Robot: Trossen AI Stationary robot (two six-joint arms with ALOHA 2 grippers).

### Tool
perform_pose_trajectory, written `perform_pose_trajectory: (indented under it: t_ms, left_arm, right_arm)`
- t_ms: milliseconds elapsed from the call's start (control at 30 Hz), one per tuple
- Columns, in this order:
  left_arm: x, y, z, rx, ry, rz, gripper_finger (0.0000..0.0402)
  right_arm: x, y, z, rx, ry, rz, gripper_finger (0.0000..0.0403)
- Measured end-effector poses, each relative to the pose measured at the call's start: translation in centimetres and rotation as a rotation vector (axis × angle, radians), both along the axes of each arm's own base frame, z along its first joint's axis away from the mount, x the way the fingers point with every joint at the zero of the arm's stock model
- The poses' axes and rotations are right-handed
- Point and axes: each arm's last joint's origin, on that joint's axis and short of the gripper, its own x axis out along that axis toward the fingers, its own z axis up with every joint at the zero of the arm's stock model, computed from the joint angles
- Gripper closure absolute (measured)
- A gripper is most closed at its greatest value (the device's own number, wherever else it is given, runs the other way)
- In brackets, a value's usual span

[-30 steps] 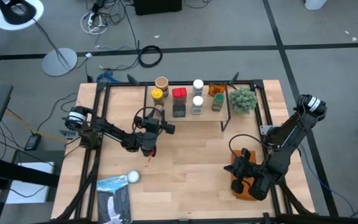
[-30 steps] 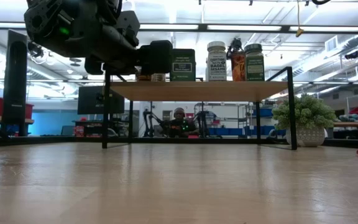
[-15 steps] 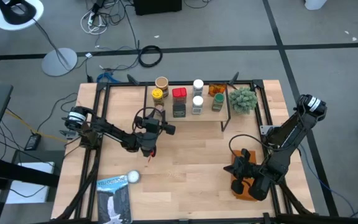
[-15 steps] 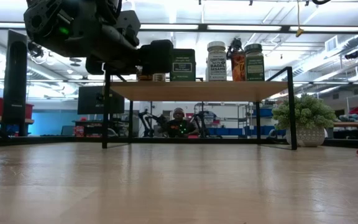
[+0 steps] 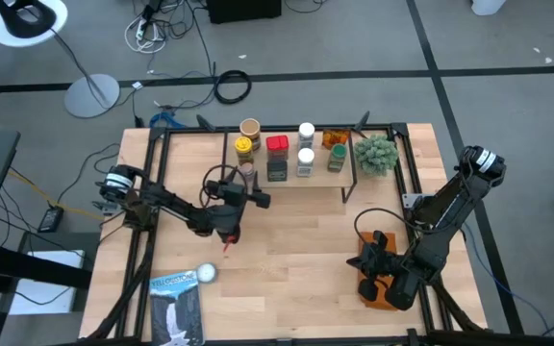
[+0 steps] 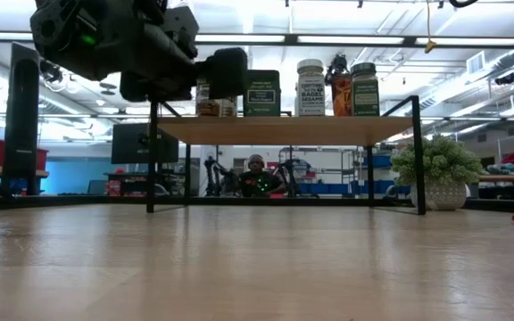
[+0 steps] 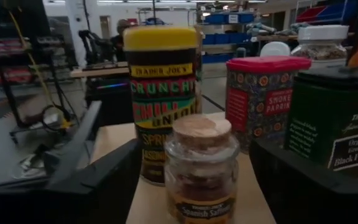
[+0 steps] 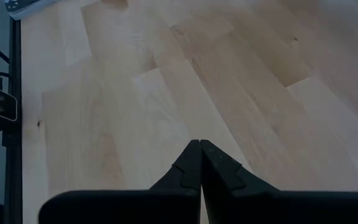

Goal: Shelf spices
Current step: Move the white candle to the top left of the table

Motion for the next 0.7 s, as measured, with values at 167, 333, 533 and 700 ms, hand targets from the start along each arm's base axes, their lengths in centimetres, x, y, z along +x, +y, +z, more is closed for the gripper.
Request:
perform_pose_trajectory:
  t_ms: [167,333,533,700]
  left_arm:
    - [0.1,-0.9,1.9,0.006,0.041,0.015,0.0096]
    - [0.9,-2.3,5.1,0.015,0.076,-0.018,0.0096]
    - [1.9,-5.3,9.5,0.023,0.091,-0.093,0.0103]
    - [1.9,-7.9,13.0,-0.017,-0.032,-0.164,0.0109]
  right_arm:
    - [0.0,0.0,0.0,-0.005,0.002,0.005,0.0401]
    - [0.0,0.0,0.0,-0.010,0.003,0.009,0.0401]
    - [0.0,0.1,0.0,-0.005,-0.001,0.011,0.0401]
    - [0.0,0.1,0.0,-0.004,0.003,0.015,0.0401]
